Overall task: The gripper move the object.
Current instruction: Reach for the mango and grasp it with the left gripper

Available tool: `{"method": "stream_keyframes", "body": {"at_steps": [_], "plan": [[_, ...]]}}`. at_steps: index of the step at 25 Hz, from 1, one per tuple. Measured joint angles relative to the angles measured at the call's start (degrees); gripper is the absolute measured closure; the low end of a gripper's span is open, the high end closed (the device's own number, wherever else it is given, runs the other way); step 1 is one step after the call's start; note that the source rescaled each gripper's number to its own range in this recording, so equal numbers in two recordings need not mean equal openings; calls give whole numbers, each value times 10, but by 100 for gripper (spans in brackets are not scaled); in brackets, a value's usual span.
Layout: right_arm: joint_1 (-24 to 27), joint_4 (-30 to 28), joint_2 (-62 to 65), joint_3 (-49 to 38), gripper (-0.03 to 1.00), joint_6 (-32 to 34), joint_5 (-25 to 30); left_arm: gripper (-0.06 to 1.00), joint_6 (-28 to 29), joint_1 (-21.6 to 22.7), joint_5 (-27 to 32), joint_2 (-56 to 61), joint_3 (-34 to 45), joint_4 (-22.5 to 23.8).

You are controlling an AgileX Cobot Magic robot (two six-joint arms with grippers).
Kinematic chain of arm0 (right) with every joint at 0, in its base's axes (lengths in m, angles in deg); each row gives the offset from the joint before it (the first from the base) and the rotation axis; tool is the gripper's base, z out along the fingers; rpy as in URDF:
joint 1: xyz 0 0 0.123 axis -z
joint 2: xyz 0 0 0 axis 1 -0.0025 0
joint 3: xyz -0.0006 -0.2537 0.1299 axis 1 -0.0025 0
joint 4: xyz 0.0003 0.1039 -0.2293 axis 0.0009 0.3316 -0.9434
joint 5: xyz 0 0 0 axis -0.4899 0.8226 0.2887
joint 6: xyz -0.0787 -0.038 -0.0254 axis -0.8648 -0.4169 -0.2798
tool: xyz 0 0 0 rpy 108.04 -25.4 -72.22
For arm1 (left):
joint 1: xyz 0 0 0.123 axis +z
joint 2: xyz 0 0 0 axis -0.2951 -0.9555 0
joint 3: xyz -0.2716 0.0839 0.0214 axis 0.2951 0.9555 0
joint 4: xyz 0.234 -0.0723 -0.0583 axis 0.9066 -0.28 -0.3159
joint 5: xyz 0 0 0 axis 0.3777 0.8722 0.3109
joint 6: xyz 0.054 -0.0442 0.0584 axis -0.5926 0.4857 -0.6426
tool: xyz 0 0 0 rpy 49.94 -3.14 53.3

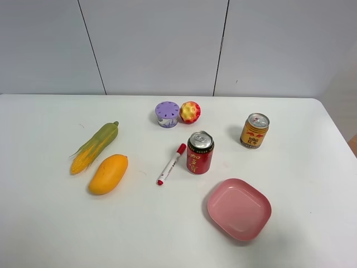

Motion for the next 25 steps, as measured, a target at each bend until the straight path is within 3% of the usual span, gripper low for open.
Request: {"method": "stream_keyframes", "body": {"at_steps": [25], "plan": [[0,0,0,0,-3,0,0,-6,0,0,0,0,0,0]]}}
